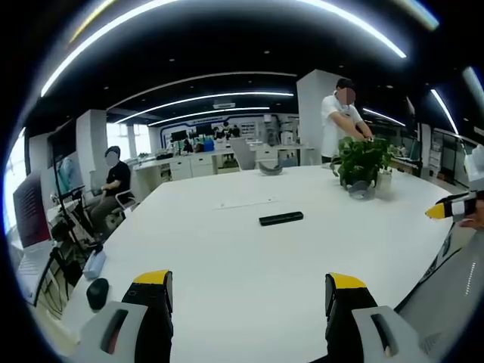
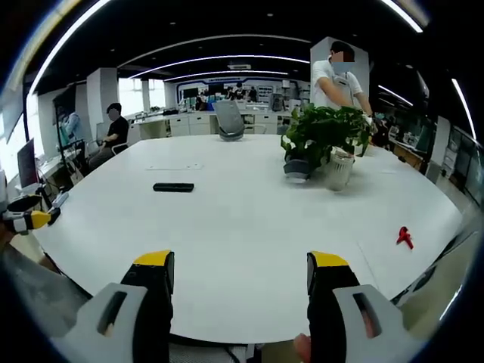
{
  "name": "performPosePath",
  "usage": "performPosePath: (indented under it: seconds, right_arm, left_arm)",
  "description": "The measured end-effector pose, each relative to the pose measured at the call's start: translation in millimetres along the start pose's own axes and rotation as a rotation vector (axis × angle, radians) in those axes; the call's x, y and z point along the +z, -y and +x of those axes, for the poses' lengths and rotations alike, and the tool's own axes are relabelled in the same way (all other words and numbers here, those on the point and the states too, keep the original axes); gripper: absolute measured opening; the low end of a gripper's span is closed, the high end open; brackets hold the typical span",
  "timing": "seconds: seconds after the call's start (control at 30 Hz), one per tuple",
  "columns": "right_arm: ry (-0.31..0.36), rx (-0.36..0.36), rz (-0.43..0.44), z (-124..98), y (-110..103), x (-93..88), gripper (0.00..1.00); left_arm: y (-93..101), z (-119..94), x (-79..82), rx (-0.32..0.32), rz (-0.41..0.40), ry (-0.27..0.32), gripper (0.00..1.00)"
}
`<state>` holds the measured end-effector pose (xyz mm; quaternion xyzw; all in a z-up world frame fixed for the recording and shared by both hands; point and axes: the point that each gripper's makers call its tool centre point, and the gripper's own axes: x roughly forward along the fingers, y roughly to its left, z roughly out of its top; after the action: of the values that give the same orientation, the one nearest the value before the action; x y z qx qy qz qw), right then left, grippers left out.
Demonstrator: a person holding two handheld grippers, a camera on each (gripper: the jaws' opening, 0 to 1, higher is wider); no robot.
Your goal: Press the specified remote control buttons in sequence, fully releasing each button before pressing the next.
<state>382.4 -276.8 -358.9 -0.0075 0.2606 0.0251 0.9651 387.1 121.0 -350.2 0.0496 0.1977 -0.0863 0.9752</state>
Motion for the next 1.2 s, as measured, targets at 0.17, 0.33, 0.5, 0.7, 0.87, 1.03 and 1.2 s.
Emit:
performPosePath:
  seconds: [0.17, 0.33, 0.5, 0.7, 0.87, 1.03, 1.2]
  right_arm:
    - [0.013, -0.017, 0.009, -1.4, 3.0, 1.6, 0.74]
    - [0.019, -0.033, 0.034, -2.4, 7.6, 2.0, 0.74]
    - [0.009, -0.029, 0.024, -1.5, 6.3, 0.5, 0.73]
    - [0.002, -0.018, 0.019, -0.8, 4.7, -0.7, 0.73]
    - [0.003, -0.013, 0.019, -1.1, 3.7, -0.3, 0.72]
    - [0.003, -0.012, 0.017, -1.0, 3.8, -0.3, 0.72]
    - [0.003, -0.011, 0.021, -0.8, 4.2, -0.4, 0.72]
  left_arm:
    - [2.4, 0.3, -0.7, -0.014, 0.004, -0.002, 0.86]
    - [4.0, 0.8, -1.4, -0.021, 0.008, -0.008, 0.86]
    - [5.2, 0.7, -2.7, -0.024, 0.011, -0.018, 0.86]
    - [3.6, -1.5, -0.2, -0.013, 0.006, -0.008, 0.86]
    - [5.3, -2.6, -0.1, -0.014, 0.011, -0.012, 0.86]
    - [7.2, -2.3, -1.2, -0.019, 0.011, -0.021, 0.87]
    - [8.8, -1.5, -2.5, -0.023, 0.015, -0.032, 0.87]
